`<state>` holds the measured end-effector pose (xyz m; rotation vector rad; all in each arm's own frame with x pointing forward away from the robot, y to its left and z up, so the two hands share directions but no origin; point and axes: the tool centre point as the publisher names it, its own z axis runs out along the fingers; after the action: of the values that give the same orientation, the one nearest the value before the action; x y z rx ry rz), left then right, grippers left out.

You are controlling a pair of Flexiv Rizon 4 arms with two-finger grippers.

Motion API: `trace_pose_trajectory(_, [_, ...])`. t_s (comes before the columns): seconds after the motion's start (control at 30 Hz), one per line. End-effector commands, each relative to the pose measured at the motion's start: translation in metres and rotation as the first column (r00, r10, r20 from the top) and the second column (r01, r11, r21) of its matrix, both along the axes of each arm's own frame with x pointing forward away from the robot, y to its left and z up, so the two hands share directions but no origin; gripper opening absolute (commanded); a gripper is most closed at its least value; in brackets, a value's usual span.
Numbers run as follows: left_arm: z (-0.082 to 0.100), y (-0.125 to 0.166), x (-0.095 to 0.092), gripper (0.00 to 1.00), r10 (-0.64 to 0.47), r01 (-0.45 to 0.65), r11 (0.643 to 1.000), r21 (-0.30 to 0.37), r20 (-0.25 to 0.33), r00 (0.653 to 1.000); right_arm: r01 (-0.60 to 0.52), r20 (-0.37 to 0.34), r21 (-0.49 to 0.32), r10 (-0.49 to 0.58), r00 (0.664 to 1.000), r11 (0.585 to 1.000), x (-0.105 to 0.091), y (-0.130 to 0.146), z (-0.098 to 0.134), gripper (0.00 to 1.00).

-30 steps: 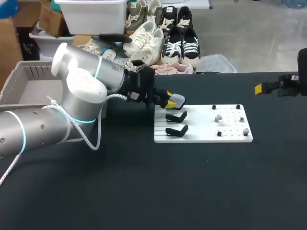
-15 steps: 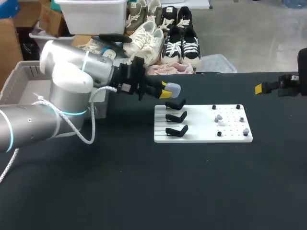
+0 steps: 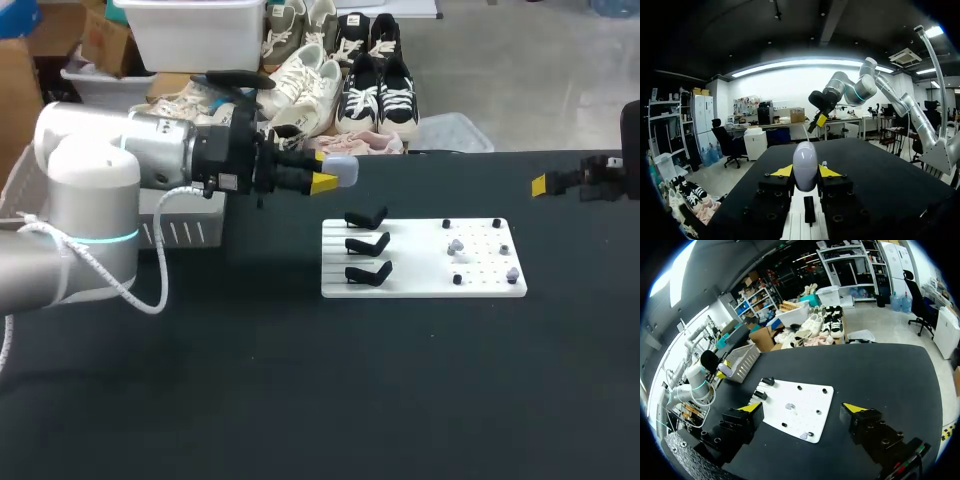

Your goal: Pick up each earbud case from the left stands, insert the matching earbuds, close the lid, and place the case in the box.

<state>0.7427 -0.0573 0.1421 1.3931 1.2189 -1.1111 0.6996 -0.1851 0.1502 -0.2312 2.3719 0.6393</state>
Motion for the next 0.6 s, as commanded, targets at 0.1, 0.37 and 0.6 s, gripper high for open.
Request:
trace_pose_trajectory(0.1, [0.007,0.008,-0.053,0.00,0.155,-0.155,0.988,-0.020,0.028,0.987,-0.002,-0.001,0.000,0.002,1.000,1.000,0.000,0.000,0.000,1.00])
trace_pose_trajectory(0.37, [0.020,0.014,-0.061,0.00,0.144,-0.144,0.990,-0.001,-0.007,0.990,-0.002,-0.001,0.000,0.002,1.000,1.000,0.000,0.000,0.000,1.00])
trace_pose_trajectory(0.6, [0.020,0.014,-0.061,0.00,0.144,-0.144,0.990,-0.001,-0.007,0.990,-0.002,-0.001,0.000,0.002,1.000,1.000,0.000,0.000,0.000,1.00])
